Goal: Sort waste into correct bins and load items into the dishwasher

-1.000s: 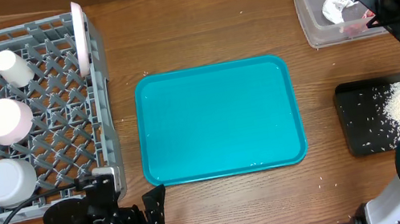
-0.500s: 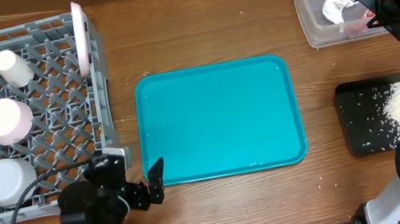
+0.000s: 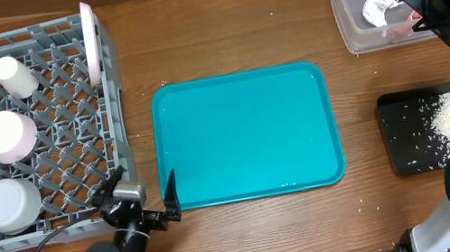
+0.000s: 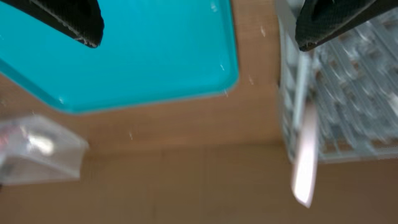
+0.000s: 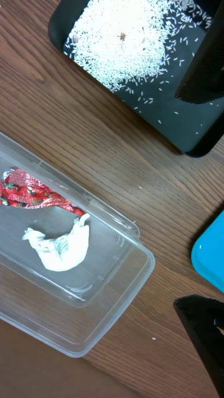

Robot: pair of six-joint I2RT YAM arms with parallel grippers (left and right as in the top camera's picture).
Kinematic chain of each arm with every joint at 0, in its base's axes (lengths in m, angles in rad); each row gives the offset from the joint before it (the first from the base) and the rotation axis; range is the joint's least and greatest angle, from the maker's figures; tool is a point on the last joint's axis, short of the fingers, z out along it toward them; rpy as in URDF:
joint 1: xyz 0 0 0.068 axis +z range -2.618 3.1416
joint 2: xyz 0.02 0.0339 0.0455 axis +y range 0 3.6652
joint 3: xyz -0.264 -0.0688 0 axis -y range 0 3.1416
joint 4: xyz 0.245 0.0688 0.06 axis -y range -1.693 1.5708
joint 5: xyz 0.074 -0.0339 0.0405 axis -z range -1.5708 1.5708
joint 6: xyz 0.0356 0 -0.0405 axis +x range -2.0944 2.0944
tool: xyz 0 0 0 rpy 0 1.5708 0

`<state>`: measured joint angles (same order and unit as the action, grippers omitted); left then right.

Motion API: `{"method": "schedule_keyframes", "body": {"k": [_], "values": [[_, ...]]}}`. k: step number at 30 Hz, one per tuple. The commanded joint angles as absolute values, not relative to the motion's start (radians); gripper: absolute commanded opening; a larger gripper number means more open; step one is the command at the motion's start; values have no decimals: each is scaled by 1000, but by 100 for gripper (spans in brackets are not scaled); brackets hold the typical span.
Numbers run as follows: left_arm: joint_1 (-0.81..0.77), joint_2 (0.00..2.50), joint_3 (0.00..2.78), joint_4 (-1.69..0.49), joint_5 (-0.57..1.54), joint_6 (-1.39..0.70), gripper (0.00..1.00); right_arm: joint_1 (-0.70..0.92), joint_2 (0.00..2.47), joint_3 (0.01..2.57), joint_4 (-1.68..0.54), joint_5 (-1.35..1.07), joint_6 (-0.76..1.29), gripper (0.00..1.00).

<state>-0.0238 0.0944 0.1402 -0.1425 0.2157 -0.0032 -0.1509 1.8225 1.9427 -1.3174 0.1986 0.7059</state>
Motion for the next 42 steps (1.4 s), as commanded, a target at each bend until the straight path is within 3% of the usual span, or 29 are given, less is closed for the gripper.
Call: {"method": "schedule_keyframes", "body": {"k": [1,10,15,42], "values": [[16,37,90,-65,192,12,100,-153,1803,1948,-1311,209,707,100],[60,3,12,25,195,12,100,-153,1803,1948,-1311,209,707,100],[59,3,4,-59,192,12,100,-153,1803,1948,-1311,209,707,100],[59,4,5,-56,192,12,100,-153,1803,1948,-1311,209,707,100]]}}
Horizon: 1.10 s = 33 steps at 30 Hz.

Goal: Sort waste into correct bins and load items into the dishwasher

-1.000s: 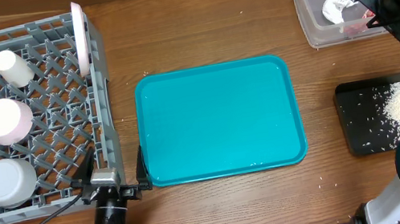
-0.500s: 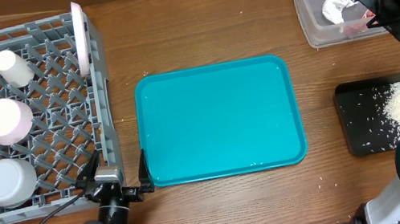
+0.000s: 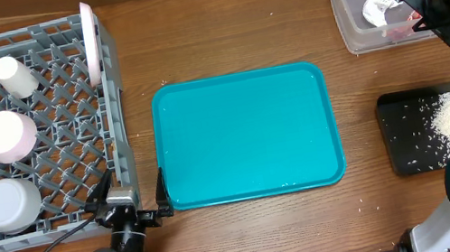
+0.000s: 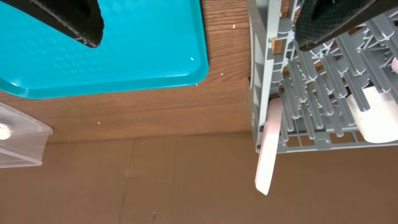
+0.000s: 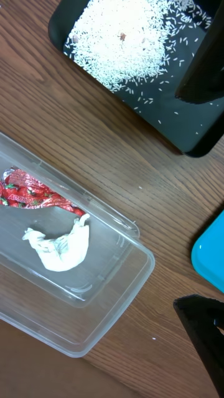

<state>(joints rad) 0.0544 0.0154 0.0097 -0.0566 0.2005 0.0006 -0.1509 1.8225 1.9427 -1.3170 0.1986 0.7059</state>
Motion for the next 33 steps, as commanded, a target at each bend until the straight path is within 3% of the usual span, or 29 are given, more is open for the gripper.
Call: {"method": "schedule_keyframes", "body": {"k": [1,17,33], "values": [[59,4,5,-56,192,12,100,-153,1803,1948,-1311,209,707,100],[59,4,5,-56,192,12,100,-152,1807,1948,-1311,208,707,100],[59,4,5,-56,192,12,100,-124,1568,1948,-1348,258,702,100]]}}
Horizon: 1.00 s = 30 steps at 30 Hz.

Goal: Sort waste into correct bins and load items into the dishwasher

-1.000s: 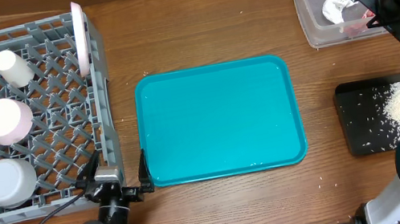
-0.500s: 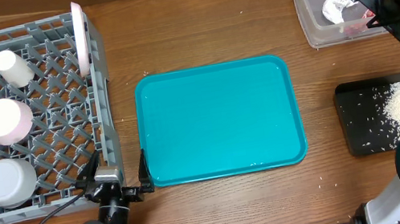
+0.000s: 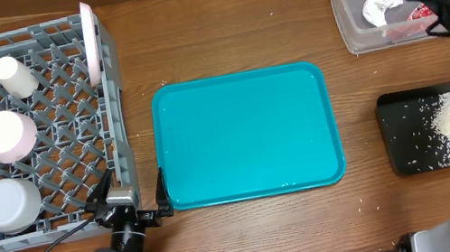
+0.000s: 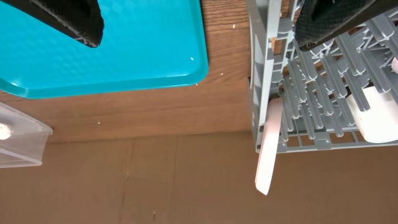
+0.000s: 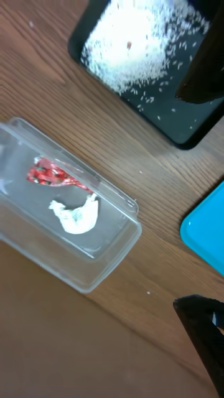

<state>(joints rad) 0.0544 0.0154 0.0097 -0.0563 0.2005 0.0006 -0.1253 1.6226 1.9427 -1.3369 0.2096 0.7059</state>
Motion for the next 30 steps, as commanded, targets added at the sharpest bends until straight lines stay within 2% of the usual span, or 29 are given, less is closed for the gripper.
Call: {"method": "schedule_keyframes", "body": {"k": [1,5,10,16,18,30], "values": [[59,4,5,-56,192,12,100,-123,1559,1948,-1358,262,702,100],[59,4,5,-56,192,12,100,-123,1524,1932,-1342,241,702,100],[59,4,5,-56,192,12,100,-88,1426,1773,-1179,184,648,100],[59,4,5,-56,192,12,100,4,1211,1374,-827,162,646,100],[59,4,5,-56,192,12,100,35,1092,1151,-653,147,646,100],[59,4,5,-56,192,12,100,46,675,396,-25,-3,646,100]]}}
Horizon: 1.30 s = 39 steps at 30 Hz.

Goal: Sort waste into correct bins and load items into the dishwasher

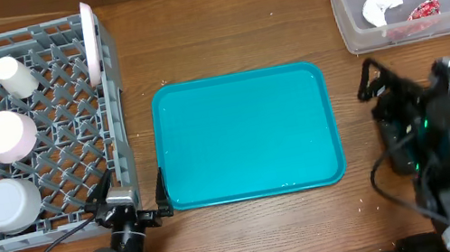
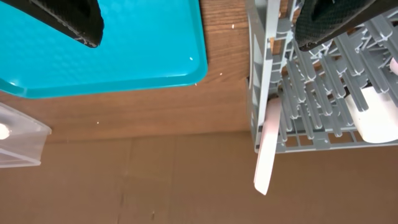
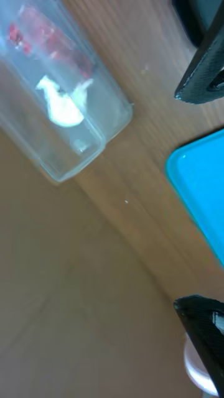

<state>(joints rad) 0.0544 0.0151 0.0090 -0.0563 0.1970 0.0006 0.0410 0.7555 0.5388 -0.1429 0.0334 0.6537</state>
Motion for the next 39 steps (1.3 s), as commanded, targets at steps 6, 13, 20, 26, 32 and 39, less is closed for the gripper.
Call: {"method": "schedule_keyframes", "body": {"k": [6,13,20,26,32,39], "values": [[59,4,5,-56,192,12,100,46,546,102,287,-41,646,100],[59,4,5,-56,192,12,100,46,393,8,253,-22,598,100],[59,4,5,-56,192,12,100,44,294,8,125,-20,427,100],[59,4,5,-56,192,12,100,44,274,8,8,-20,308,100],[59,4,5,-56,192,12,100,44,211,8,-87,-17,244,100],[59,4,5,-56,191,12,100,44,98,8,-88,-2,67,100]]}}
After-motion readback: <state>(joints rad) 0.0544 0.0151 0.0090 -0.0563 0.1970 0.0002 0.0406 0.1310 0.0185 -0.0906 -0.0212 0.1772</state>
